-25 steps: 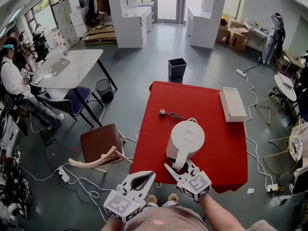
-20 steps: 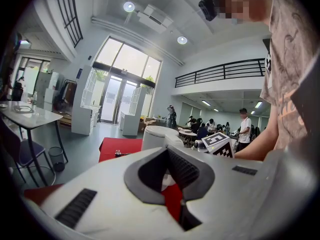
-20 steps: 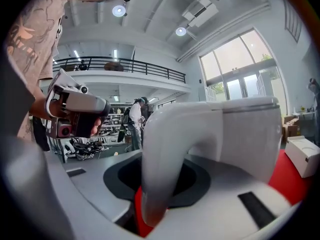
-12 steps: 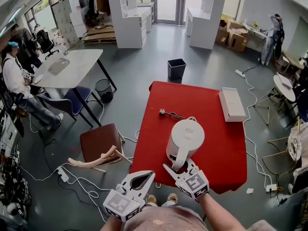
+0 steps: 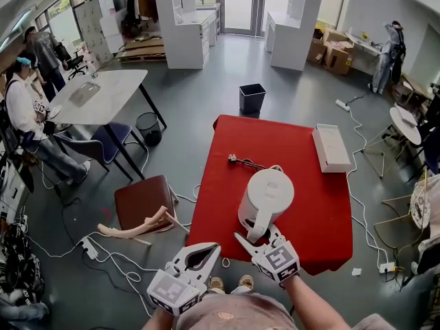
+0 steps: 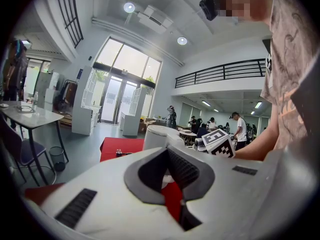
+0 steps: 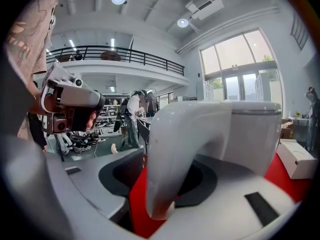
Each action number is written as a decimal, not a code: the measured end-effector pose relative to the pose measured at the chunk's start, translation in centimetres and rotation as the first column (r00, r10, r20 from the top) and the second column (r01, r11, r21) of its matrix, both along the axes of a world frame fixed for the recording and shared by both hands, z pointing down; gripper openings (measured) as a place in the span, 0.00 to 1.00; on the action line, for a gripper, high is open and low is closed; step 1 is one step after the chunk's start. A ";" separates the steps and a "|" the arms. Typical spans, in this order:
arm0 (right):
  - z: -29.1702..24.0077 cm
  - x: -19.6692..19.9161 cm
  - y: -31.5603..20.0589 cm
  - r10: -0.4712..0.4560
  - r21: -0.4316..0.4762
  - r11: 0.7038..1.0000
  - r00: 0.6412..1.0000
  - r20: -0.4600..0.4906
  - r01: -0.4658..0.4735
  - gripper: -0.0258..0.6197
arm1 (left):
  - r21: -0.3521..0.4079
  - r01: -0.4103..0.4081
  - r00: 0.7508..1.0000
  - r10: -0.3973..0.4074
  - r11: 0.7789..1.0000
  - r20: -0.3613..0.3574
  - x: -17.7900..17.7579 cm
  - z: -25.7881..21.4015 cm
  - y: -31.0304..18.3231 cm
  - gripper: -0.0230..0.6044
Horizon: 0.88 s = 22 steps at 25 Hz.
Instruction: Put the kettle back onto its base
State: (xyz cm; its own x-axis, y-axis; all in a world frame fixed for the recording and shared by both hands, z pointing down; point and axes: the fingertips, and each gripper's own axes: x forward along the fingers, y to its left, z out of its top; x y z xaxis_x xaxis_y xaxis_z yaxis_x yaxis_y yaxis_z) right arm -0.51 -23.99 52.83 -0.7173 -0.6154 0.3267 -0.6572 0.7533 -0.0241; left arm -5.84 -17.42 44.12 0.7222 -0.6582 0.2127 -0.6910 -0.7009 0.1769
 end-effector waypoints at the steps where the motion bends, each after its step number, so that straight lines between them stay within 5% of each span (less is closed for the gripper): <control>1: 0.0 0.0 0.0 0.003 -0.007 1.000 1.000 0.008 -0.003 0.38 | 0.005 -0.001 1.000 0.001 1.000 0.002 -0.1 0.1 0.0 0.04; 12: -0.4 0.0 -0.4 0.074 -0.047 0.997 0.989 0.125 -0.069 0.38 | 0.004 -0.003 1.000 0.003 1.000 0.003 -0.2 0.6 0.4 0.04; 22: -0.2 0.0 -0.3 0.098 -0.038 0.995 0.990 0.105 -0.094 0.38 | 0.025 -0.017 1.000 0.016 1.000 0.017 -0.4 0.4 0.8 0.04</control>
State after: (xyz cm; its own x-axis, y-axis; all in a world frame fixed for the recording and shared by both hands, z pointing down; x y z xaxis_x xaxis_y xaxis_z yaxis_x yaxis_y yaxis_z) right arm -0.47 -24.34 52.63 -0.6871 -0.6736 0.2723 -0.7190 0.6843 -0.1216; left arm -6.22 -16.66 44.51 0.7294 -0.6515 0.2088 -0.6820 -0.7164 0.1472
